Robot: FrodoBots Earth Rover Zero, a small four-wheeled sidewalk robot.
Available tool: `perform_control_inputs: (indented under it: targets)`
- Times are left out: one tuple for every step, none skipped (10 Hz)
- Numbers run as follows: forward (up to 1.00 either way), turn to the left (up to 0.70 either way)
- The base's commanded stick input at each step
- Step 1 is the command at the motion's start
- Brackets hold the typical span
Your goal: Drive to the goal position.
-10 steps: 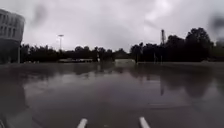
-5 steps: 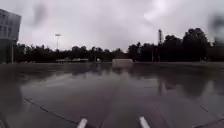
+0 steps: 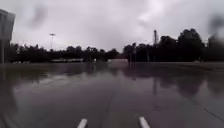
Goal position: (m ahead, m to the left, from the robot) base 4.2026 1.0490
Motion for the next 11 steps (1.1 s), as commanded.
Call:
perform_control_inputs:
  targets:
    - [1.00, 0.00]
    - [1.00, 0.00]
    - [1.00, 0.00]
    - [1.00, 0.00]
    - [1.00, 0.00]
    - [1.00, 0.00]
    - [1.00, 0.00]
    - [1.00, 0.00]
    - [1.00, 0.00]
    - [1.00, 0.00]
    - [1.00, 0.00]
